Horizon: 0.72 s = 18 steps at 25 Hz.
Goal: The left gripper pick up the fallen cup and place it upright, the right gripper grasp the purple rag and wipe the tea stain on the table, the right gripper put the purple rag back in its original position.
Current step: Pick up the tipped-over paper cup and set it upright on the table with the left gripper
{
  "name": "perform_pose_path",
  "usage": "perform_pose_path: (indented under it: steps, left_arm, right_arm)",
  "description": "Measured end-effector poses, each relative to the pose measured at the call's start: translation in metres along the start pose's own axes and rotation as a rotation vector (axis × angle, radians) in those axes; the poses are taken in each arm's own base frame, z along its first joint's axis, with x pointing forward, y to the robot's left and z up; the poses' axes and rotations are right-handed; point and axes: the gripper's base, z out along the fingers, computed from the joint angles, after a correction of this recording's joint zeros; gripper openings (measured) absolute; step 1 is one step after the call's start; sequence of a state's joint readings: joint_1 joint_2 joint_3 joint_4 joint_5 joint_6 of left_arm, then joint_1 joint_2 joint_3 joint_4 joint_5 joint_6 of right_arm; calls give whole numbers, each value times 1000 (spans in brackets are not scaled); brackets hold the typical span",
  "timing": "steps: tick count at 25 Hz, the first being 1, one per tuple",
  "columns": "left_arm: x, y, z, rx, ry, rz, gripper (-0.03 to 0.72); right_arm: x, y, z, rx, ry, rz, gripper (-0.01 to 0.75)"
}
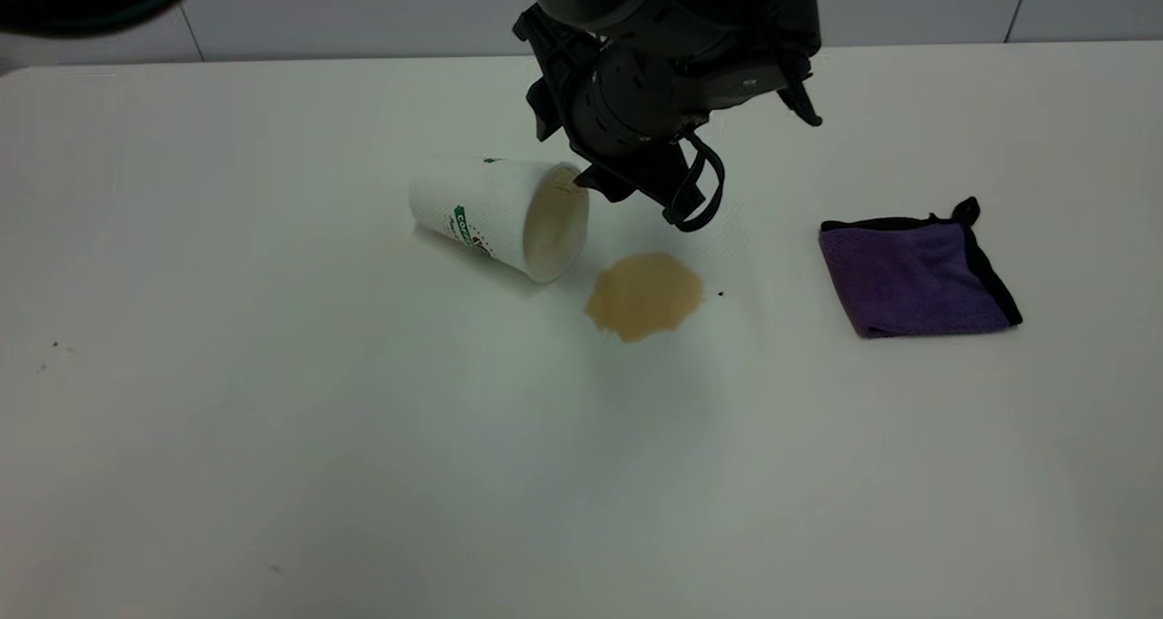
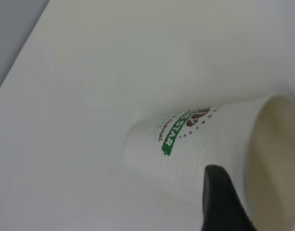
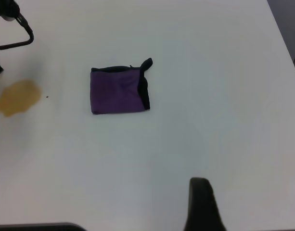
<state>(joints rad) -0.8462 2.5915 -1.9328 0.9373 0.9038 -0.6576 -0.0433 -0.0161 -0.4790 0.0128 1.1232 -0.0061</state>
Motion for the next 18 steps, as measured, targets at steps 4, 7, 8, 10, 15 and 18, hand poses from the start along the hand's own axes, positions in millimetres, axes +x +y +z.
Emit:
perform_pose_path:
  steps: [4, 7, 8, 10, 15, 18]
  left_arm:
    - [3, -4, 8, -28, -1, -4, 420]
    - [2, -5, 11, -61, -22, -13, 420]
    - [2, -6, 13, -66, -24, -15, 420]
    - [4, -8, 16, -73, -23, -8, 420]
    - [10, -14, 24, -98, 2, 15, 420]
    - [11, -15, 27, -108, 1, 2, 420]
  right_arm:
    - [0, 0, 0, 0, 0, 0, 532]
    - [0, 0, 0, 0, 0, 0, 532]
    - [0, 0, 0, 0, 0, 0, 532]
    - [0, 0, 0, 0, 0, 6, 532]
    - [0, 0, 0, 0, 0, 0, 532]
    - [0, 0, 0, 0, 0, 0, 532]
